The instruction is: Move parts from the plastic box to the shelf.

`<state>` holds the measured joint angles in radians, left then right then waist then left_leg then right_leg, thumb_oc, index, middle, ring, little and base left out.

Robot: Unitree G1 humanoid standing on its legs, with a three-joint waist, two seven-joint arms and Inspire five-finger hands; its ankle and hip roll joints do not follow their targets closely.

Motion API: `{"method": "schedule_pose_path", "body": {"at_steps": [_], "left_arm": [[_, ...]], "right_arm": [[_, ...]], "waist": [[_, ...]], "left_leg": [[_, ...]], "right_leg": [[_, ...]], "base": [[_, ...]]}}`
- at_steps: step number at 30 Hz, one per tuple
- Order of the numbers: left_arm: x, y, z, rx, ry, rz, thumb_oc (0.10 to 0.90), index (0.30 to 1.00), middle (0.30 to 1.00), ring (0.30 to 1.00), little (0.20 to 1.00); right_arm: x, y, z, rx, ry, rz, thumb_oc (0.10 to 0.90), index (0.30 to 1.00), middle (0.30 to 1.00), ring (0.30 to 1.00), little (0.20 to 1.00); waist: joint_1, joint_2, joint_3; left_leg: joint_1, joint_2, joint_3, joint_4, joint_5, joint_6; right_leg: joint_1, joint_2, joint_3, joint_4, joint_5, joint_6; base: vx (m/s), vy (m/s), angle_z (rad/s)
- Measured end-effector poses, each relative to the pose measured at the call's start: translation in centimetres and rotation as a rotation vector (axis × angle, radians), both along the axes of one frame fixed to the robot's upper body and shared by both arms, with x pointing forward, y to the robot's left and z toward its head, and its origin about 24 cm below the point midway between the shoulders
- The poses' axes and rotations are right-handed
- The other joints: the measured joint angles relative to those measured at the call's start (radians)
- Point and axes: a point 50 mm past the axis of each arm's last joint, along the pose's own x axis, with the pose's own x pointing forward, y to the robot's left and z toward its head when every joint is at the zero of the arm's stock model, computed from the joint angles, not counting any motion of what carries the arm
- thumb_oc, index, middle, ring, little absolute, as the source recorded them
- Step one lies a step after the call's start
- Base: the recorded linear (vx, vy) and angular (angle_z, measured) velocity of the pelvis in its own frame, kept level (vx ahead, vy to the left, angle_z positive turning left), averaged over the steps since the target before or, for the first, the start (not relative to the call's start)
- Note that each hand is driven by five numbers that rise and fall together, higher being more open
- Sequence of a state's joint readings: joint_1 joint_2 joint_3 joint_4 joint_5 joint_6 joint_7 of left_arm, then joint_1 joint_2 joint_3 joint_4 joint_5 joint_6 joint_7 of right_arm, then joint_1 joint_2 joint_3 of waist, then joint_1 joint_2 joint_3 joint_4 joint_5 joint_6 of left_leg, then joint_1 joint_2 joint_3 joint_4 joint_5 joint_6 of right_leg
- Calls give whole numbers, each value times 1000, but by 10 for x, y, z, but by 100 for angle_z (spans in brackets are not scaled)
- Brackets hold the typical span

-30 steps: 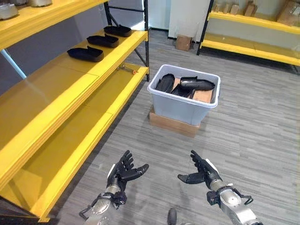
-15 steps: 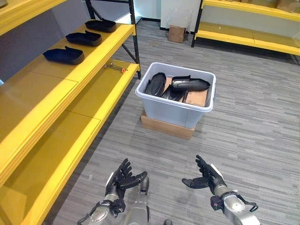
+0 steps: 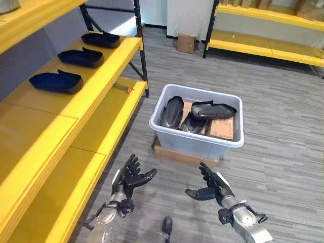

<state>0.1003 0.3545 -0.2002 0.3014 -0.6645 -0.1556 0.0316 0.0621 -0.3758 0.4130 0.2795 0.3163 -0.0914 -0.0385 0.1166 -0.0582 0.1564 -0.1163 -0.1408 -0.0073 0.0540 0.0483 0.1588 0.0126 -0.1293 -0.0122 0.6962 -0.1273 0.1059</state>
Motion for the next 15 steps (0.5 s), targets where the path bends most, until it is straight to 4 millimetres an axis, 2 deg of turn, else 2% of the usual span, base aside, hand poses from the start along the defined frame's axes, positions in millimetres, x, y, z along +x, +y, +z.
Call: {"method": "schedule_pose_path", "body": {"at_steps": [1, 2, 3, 5, 6, 7, 9, 10, 12, 13, 14, 15], "left_arm": [[-1, 1, -1, 6, 11, -1, 900, 1000, 1000, 1000, 1000], [-3, 2, -3, 14, 25, -9, 900, 1000, 1000, 1000, 1000], [-8, 2, -7, 18, 46, -13, 900, 1000, 1000, 1000, 1000], [-13, 3, -11, 18, 69, -11, 900, 1000, 1000, 1000, 1000], [-16, 6, -12, 26, 78, -11, 900, 1000, 1000, 1000, 1000], [-17, 7, -12, 30, 83, -9, 900, 1000, 1000, 1000, 1000], [-21, 7, -15, 28, 98, -10, 900, 1000, 1000, 1000, 1000], [-22, 5, -17, 24, 106, -14, 900, 1000, 1000, 1000, 1000], [-23, 3, -18, 20, 110, -20, 900, 1000, 1000, 1000, 1000], [-24, 2, -19, 14, 115, -25, 900, 1000, 1000, 1000, 1000], [-25, 1, -20, 11, 115, -29, 900, 1000, 1000, 1000, 1000], [-25, 0, -20, 5, 112, -35, 900, 1000, 1000, 1000, 1000]], "right_arm": [[1, 2, 1, 6, -5, 1, 900, 1000, 1000, 1000, 1000], [2, 3, 1, 11, -7, 0, 900, 1000, 1000, 1000, 1000], [-2, 3, -1, 11, 8, 5, 900, 1000, 1000, 1000, 1000], [-5, 3, -3, 12, 16, 8, 900, 1000, 1000, 1000, 1000], [-9, 3, -5, 15, 29, 14, 900, 1000, 1000, 1000, 1000], [-11, 3, -7, 16, 39, 16, 900, 1000, 1000, 1000, 1000], [-15, 2, -9, 13, 55, 13, 900, 1000, 1000, 1000, 1000], [-15, 0, -10, 8, 58, 10, 900, 1000, 1000, 1000, 1000], [-15, -1, -10, 3, 60, 9, 900, 1000, 1000, 1000, 1000], [-15, -2, -10, -3, 62, 10, 900, 1000, 1000, 1000, 1000], [-15, -3, -10, -5, 61, 10, 900, 1000, 1000, 1000, 1000], [-15, -4, -9, -10, 61, 11, 900, 1000, 1000, 1000, 1000]], "waist": [[-10, 6, 4], [-22, 17, 10], [-39, 46, 24], [-55, 80, 40], [-72, 94, 45], [-76, 92, 48], [-88, 86, 49], [-99, 83, 48], [-110, 76, 48], [-113, 76, 48], [-112, 76, 48], [-111, 71, 44]], "left_leg": [[10, -2, -8, 0, -6, 9], [24, -2, -14, -3, 14, -8], [66, -2, -32, -3, -29, 32], [103, 8, -37, -7, -44, 35], [120, 10, -41, -10, -54, 2], [133, 7, -41, -13, -70, -2], [155, -4, -54, -11, -82, -24], [171, -9, -69, -18, -84, -25], [184, -21, -81, -19, -85, -18], [209, -22, -75, -22, -87, -18], [225, -20, -78, -23, -91, -26], [256, -16, -83, -24, -105, -47]], "right_leg": [[-48, 0, 7, 93, 44, 4], [-82, -6, 5, 171, 52, 6], [-155, -6, -11, 223, 5, -4], [-227, -12, -76, 205, -65, -20], [-316, -2, -112, 90, -71, -25], [-354, -6, -146, -44, -60, -33], [-373, -10, -186, -215, -12, -53], [-373, -2, -176, -374, 40, -46], [-367, -9, -147, -489, 112, -37], [-357, -18, -138, -539, 170, -56], [-347, -22, -141, -544, 195, -62], [-304, -35, -171, -570, 216, -73]], "base": [[210, 252, 15], [331, 271, 27], [259, 177, 18], [254, 71, 8], [320, -2, 16], [309, -54, 21], [185, -69, 23], [191, -92, 36], [191, -120, 35], [137, -109, 32], [274, -178, 41], [140, -68, 30]]}}
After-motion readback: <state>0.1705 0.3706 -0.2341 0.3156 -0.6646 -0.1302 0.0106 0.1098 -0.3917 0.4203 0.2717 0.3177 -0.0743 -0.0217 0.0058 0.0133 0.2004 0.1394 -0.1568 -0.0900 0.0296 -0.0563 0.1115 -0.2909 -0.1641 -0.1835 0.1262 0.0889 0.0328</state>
